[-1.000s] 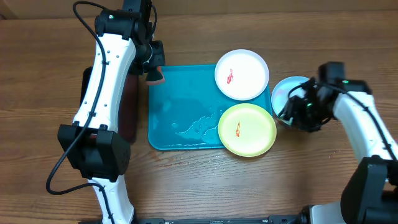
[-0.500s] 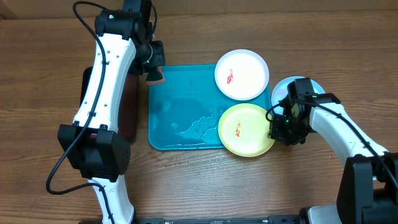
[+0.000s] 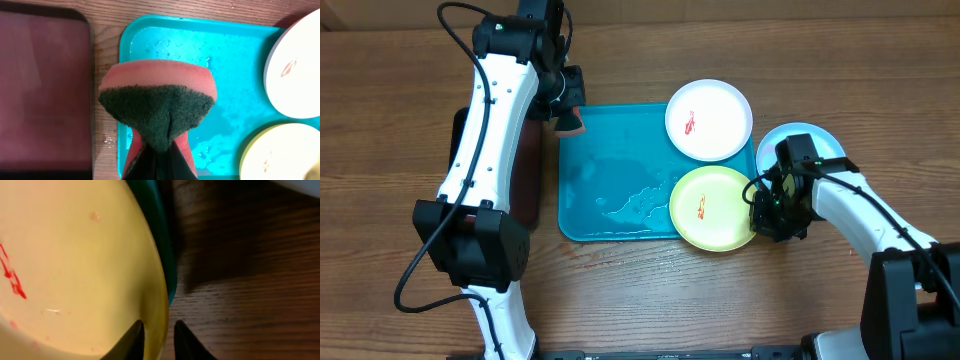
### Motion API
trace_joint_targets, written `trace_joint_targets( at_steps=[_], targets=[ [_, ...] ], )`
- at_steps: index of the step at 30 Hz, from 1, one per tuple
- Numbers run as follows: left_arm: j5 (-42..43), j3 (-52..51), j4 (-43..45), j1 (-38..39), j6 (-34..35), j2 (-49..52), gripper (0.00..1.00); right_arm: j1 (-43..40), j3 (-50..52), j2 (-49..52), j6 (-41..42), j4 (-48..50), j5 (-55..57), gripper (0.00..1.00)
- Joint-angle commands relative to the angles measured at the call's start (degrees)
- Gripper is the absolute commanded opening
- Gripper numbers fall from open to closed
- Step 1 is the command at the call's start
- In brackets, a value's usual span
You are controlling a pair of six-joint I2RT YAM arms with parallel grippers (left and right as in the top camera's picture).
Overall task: Clean dirty plates on tray and stack at the side
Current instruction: 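Grip the yellow plate with right gripper and drag it to tray center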
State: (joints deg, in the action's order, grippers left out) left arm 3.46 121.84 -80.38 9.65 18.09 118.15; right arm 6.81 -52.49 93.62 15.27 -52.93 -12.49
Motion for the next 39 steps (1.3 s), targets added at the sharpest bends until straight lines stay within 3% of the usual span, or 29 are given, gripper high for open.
trace_joint_targets(
  at_steps=[1, 4, 11, 19, 25, 30, 34, 39],
  targets=[
    [0.6, -0.3, 0.0, 0.2, -0.3, -0.4, 0.04, 0.3, 1.0, -0.4, 0.0, 0.4, 0.5, 0.10],
    [0.6, -0.3, 0.0, 0.2, -0.3, -0.4, 0.04, 0.3, 1.0, -0.4, 0.0, 0.3, 0.5, 0.04],
    [0.6, -0.3, 0.0, 0.2, -0.3, -0.4, 0.04, 0.3, 0.7, -0.4, 0.0, -1.9, 0.1, 0.04],
    [0.6, -0.3, 0.1, 0.2, -0.3, -0.4, 0.04, 3.1, -5.0, -0.5, 0.2, -2.8, -7.6, 0.04],
    [0.6, -0.3, 0.1, 0.2, -0.3, -0.4, 0.04, 13.2, -9.4, -0.3, 12.2, 7.6, -4.4, 0.04],
    [0.6, -0.3, 0.0, 0.2, -0.3, -0.4, 0.04, 22.9, -10.6, 0.8, 25.7, 18.2, 8.3, 0.04],
    [0.5, -0.3, 0.1, 0.2, -0.3, -0.4, 0.04, 27.3, -11.8, 4.9, 27.5, 23.1, 11.2, 0.04],
    [0.4, -0.3, 0.1, 0.2, -0.3, -0.4, 0.04, 28.6, -20.1, 14.3, 27.3, 18.7, 11.3, 0.04]
  ],
)
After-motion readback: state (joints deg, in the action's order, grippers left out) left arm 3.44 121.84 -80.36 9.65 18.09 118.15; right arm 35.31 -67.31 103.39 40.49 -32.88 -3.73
